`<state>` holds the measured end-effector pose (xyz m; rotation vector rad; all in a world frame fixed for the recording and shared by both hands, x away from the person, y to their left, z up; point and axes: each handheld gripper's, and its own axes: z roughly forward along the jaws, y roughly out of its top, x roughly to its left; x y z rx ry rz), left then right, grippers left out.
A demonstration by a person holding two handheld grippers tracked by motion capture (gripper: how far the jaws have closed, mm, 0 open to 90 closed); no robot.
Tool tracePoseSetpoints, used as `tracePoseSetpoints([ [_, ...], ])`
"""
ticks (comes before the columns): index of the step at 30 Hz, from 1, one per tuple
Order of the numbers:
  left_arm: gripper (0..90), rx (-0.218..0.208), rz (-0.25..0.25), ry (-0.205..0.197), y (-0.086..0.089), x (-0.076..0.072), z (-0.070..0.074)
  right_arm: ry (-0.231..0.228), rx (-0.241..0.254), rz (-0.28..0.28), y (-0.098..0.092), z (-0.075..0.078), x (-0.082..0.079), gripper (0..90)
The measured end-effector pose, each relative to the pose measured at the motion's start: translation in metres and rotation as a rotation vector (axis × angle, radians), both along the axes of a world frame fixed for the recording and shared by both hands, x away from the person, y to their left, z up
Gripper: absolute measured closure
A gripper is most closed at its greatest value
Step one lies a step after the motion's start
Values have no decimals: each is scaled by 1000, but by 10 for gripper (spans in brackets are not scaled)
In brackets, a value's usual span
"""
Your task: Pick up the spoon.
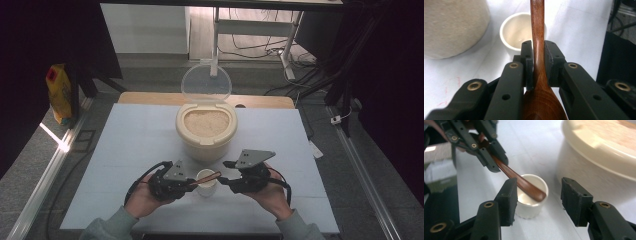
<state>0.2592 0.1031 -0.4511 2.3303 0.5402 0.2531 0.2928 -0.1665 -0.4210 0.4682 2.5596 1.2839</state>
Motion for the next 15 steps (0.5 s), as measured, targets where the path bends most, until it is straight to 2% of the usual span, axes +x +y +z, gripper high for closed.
tracePoseSetpoints([
  [2, 779, -11, 13, -9, 1, 0, 1, 37, 56, -65, -13, -2, 1, 457],
  [3, 779, -17, 18, -14, 2, 0, 1, 51, 67, -85, -16, -3, 1, 445],
  [4, 779, -21, 25, -19, 2, 0, 1, 51, 67, -85, -16, -3, 1, 445],
  [6, 780, -30, 32, -29, 2, -1, 1, 87, 112, -117, -24, -8, 1, 421],
  [8, 780, -41, 43, -38, 2, -1, 1, 89, 116, -124, -26, -10, 1, 414],
  [15, 782, -60, 61, -63, 3, -2, 1, 163, 162, -130, -21, -19, 2, 383],
])
